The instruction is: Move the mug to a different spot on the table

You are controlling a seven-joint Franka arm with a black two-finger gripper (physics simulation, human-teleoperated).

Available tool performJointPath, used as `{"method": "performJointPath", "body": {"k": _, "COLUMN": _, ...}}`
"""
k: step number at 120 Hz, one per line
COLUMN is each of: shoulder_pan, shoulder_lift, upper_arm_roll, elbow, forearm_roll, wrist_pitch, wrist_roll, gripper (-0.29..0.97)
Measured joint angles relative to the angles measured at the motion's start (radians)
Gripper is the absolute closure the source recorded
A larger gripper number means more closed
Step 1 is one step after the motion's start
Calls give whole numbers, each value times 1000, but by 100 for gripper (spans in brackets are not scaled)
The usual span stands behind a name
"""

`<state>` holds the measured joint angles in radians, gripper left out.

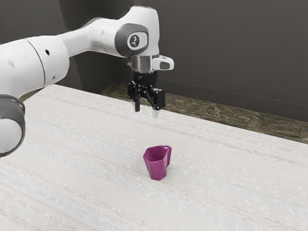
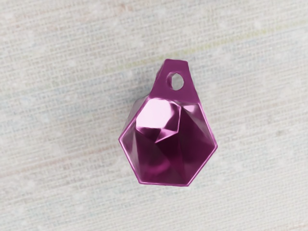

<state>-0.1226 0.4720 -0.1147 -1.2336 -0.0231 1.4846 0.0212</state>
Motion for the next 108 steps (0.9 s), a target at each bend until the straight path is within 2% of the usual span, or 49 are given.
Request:
{"method": "performJointPath", "body": {"k": 24, "shoulder_pan": -116, "shoulder_lift": 218, "upper_arm_roll": -1, "elbow": 186, "forearm_roll": 22, "wrist_pitch": 44, "wrist_roll": -47, "gripper": 2}}
{"method": "performJointPath", "body": {"k": 46, "shoulder_pan": -131, "shoulder_lift": 405, "upper_arm_roll": -13, "elbow": 381, "forearm_roll": 38, "wrist_pitch": 40, "wrist_roll": -98, "gripper": 2}}
{"method": "performJointPath", "body": {"k": 69, "shoulder_pan": -132, "shoulder_lift": 632, "upper_arm_roll": -8, "elbow": 644, "forearm_roll": 74, "wrist_pitch": -53, "wrist_roll": -140, "gripper": 2}}
{"method": "performJointPath", "body": {"k": 96, "shoulder_pan": -129, "shoulder_lift": 684, "upper_arm_roll": -9, "elbow": 697, "forearm_roll": 119, "wrist_pitch": -182, "wrist_roll": -197, "gripper": 4}}
{"method": "performJointPath", "body": {"k": 108, "shoulder_pan": -130, "shoulder_lift": 695, "upper_arm_roll": -10, "elbow": 700, "forearm_roll": 142, "wrist_pitch": -204, "wrist_roll": -210, "gripper": 9}}
